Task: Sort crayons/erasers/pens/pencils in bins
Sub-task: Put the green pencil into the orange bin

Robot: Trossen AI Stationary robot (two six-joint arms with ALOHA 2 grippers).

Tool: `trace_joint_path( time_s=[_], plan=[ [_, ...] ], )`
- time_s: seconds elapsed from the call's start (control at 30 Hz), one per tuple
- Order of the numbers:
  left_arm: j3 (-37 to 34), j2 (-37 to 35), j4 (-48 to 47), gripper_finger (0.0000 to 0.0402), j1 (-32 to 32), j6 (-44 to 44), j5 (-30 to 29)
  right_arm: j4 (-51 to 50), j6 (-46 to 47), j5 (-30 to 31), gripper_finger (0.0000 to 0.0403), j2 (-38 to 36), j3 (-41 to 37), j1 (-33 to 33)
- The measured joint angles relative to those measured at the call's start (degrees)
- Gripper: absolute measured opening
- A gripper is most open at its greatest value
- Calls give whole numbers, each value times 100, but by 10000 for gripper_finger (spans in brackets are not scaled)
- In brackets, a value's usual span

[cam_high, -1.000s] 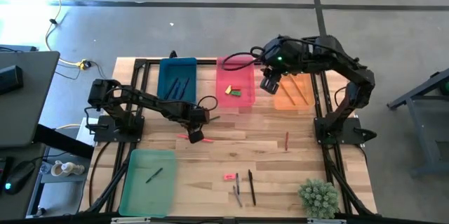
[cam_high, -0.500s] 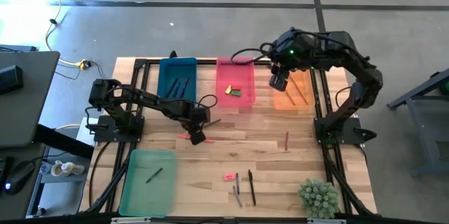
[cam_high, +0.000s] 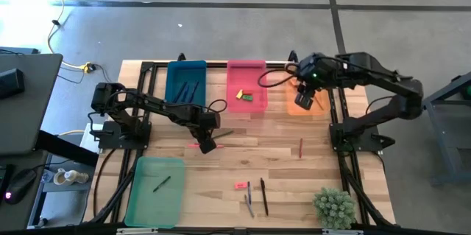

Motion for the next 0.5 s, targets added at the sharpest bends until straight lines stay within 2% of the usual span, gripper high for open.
trace_joint_path(
  time_s=[0.13, 0.3, 0.5],
  plan=[
    [0, 0, 9, 1, 0, 0, 91, 425, 379, -335, 140, -416, -731, 0],
    [4, -4, 11, 0, 0, 10, 94, 837, 652, -423, 140, -741, -1419, 0],
    [7, -7, 11, 11, -11, 123, 96, 932, 801, -422, 140, -827, -1756, 0]
  ],
)
